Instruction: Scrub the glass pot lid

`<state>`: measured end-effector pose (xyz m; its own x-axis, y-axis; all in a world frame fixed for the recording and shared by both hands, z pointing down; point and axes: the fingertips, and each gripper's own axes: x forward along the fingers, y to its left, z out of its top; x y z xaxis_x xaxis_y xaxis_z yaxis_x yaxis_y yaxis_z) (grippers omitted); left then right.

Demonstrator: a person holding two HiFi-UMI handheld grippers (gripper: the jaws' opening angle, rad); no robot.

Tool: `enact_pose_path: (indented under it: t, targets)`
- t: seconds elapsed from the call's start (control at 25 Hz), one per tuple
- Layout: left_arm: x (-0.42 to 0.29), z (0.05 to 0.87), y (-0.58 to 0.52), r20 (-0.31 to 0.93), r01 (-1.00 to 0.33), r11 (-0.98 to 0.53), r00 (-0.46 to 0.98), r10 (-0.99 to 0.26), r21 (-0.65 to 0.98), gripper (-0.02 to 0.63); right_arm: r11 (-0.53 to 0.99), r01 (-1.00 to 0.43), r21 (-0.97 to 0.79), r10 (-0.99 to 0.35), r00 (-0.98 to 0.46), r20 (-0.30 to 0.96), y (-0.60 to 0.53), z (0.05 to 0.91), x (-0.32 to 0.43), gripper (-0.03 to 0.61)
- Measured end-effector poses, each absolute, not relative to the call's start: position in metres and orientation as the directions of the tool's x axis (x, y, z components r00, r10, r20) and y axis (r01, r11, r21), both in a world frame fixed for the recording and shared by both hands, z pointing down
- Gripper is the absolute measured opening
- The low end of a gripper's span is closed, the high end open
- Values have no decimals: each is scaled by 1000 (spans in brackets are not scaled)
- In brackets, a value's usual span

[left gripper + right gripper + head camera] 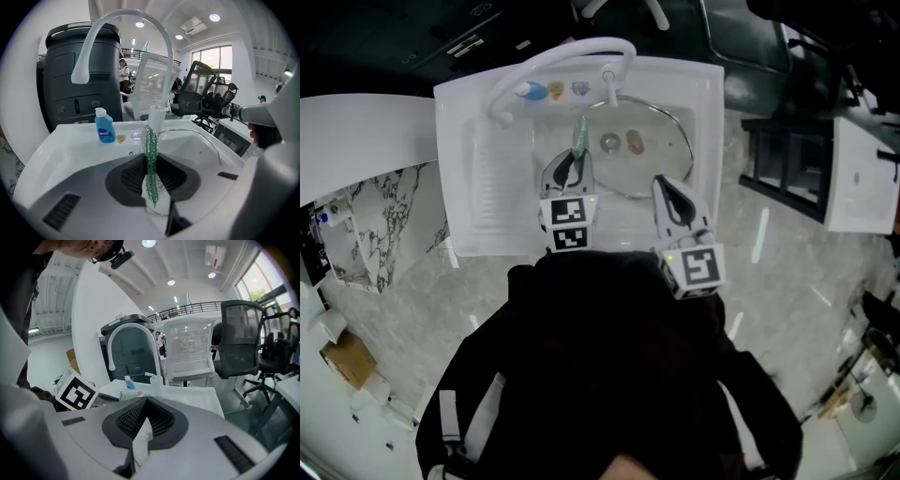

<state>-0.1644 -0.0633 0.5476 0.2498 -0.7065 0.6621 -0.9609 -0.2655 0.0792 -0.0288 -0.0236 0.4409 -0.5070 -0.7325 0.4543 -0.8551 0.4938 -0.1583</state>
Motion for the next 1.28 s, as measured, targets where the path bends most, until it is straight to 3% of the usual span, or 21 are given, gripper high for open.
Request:
enact_pose_path:
  t: [0.68,1.28]
  targets:
    - [-171,607,-82,747,-974,-210,203,-633,87,63,479,-864,-157,-719,-489,494,-25,456,-23,2]
    - [-158,619,-95,746,-962,-179,274,-607,207,63,456,-867,-201,-711,-491,503,-25,463,-19,3]
